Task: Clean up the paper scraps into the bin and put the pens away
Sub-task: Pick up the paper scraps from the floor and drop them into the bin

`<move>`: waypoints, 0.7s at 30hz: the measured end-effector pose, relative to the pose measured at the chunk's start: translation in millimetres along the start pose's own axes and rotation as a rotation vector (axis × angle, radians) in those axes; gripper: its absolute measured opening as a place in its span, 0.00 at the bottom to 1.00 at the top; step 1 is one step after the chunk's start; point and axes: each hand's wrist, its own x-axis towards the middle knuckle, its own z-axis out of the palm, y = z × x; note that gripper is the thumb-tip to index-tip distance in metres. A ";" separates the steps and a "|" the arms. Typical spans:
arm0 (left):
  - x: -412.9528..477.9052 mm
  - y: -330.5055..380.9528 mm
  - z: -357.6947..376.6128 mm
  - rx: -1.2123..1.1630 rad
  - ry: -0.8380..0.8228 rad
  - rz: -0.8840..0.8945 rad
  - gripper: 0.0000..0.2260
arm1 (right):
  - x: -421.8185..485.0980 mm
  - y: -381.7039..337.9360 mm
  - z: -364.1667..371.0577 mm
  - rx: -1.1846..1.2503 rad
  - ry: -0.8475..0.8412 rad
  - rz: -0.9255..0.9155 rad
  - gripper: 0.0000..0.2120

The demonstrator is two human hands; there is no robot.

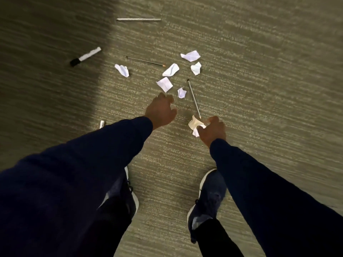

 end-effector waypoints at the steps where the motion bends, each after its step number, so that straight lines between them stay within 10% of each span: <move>1: 11.5 -1.9 6.5 0.059 -0.011 0.044 0.19 | 10.0 1.0 10.4 -0.001 0.006 0.045 0.31; 7: 63.0 2.0 40.1 0.175 0.074 0.127 0.26 | 47.4 -4.7 60.9 0.092 0.066 0.230 0.53; 21: 94.5 5.9 55.1 0.260 0.091 0.143 0.16 | 50.8 9.3 69.7 0.218 0.133 0.089 0.18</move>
